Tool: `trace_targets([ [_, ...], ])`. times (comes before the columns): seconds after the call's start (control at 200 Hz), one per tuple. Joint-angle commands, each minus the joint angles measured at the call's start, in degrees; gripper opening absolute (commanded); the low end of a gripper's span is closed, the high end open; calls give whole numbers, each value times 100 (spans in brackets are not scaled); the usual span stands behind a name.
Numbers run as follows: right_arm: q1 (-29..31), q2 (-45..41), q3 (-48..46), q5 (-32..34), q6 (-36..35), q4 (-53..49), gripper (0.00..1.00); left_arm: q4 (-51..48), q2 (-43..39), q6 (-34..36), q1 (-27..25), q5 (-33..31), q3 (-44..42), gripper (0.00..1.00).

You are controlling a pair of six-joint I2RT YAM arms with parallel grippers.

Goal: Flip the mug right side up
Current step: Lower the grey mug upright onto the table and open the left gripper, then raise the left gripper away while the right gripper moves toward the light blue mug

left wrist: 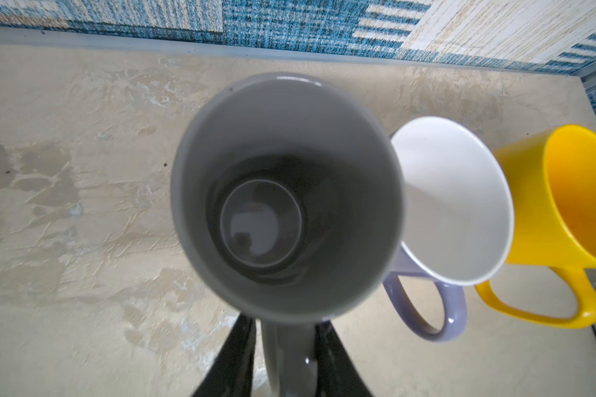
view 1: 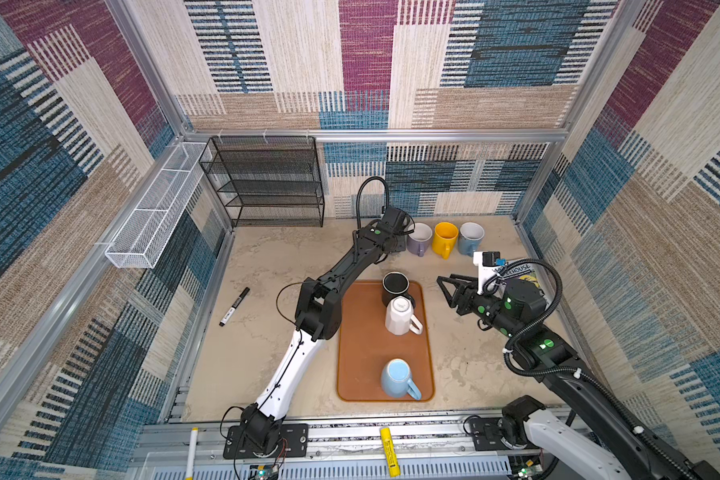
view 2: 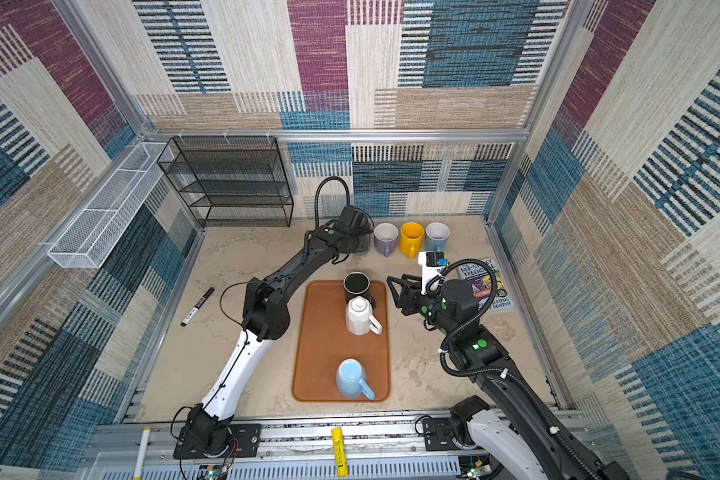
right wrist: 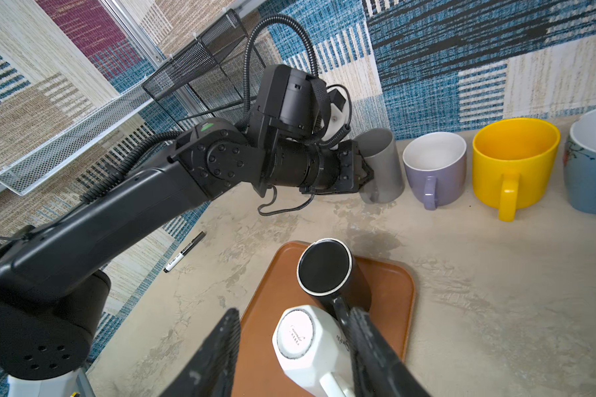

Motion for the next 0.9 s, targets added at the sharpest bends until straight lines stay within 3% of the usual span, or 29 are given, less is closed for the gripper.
trace_targets([
  [0.0, 7, 98, 120, 111, -136, 46, 54, 185, -385, 223, -2, 32, -198, 29],
  [0.195, 0, 216, 222, 269, -280, 17, 54, 102, -908, 442, -1, 73, -631, 28],
  [0.321, 0, 389, 348, 275, -447, -151, 54, 64, -1375, 630, 2, 328, -1082, 19],
  [0.626, 0, 861, 348, 578, -1047, -797, 53, 732, -3375, 1004, 39, 575, -3562, 20],
  [0.892, 151, 1226, -12, 104, -1033, -833, 51, 1089, -4633, 1210, 104, 986, -5094, 20],
])
